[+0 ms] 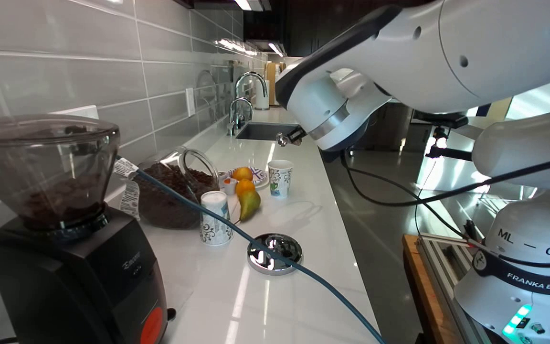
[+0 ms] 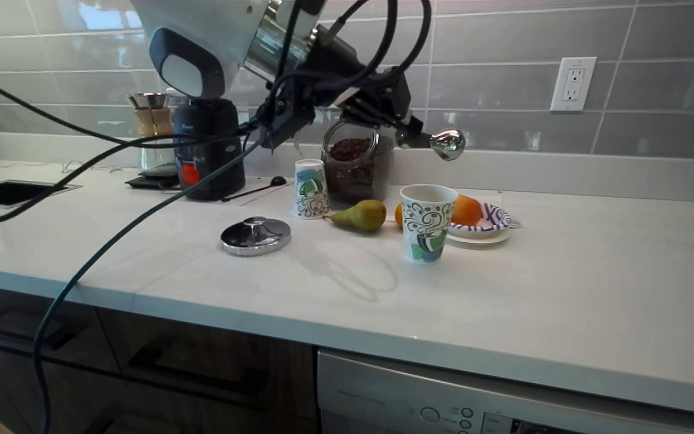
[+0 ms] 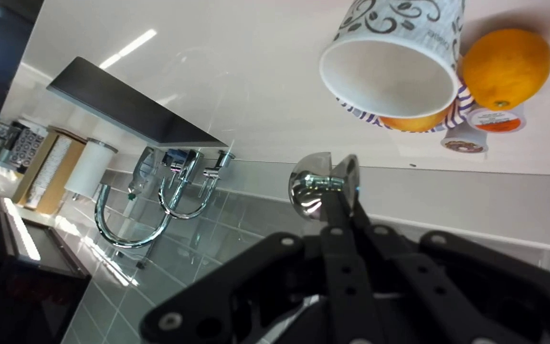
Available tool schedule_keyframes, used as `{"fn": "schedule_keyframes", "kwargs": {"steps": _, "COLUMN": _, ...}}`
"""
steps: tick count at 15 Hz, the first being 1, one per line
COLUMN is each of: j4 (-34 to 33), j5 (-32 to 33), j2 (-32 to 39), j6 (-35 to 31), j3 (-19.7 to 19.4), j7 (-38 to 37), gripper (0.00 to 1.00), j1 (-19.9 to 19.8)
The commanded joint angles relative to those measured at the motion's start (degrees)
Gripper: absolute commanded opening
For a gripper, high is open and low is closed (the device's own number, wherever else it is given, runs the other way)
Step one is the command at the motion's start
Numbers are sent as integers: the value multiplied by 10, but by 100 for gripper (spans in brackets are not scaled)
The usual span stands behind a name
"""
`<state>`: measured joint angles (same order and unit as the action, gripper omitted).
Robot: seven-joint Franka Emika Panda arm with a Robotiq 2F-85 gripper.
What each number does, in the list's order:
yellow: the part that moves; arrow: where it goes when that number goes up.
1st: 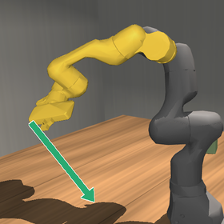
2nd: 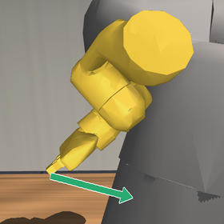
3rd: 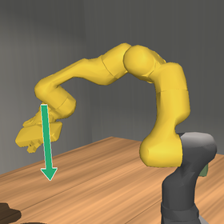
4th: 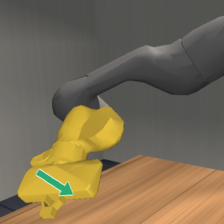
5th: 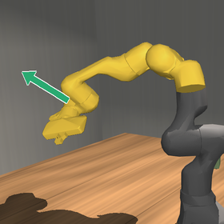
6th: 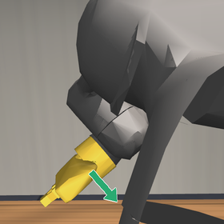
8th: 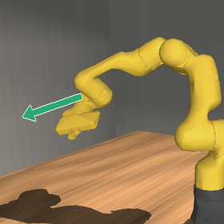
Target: Use the silver spoon to place some coffee beans from the container into the coffee cup.
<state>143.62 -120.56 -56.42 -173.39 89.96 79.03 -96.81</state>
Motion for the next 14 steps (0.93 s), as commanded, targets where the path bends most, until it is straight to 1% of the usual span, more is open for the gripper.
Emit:
{"fn": "schedule_keyframes", "kwargs": {"steps": 1, "j4": 20, "j5": 13, "j2": 55, "j6": 40, "j3": -72, "j7": -7, "gripper": 1, "j1": 18}}
{"fn": "schedule_keyframes", "kwargs": {"steps": 4, "j4": 34, "j5": 28, "j2": 90, "j6": 108, "j3": -141, "j7": -3, "gripper": 1, "j1": 54}}
{"fn": "schedule_keyframes", "kwargs": {"steps": 5, "j4": 46, "j5": 49, "j2": 65, "j6": 156, "j3": -161, "j7": -35, "gripper": 1, "j1": 68}}
{"fn": "schedule_keyframes", "kwargs": {"steps": 8, "j4": 54, "j5": 76, "j2": 99, "j6": 224, "j3": -241, "j7": -22, "gripper": 1, "j1": 130}}
{"fn": "schedule_keyframes", "kwargs": {"steps": 11, "j4": 60, "j5": 116, "j2": 134, "j6": 275, "j3": -320, "j7": -24, "gripper": 1, "j1": 205}}
{"fn": "schedule_keyframes", "kwargs": {"steps": 14, "j4": 60, "j5": 194, "j2": 189, "j6": 299, "j3": -388, "j7": -56, "gripper": 1, "j1": 278}}
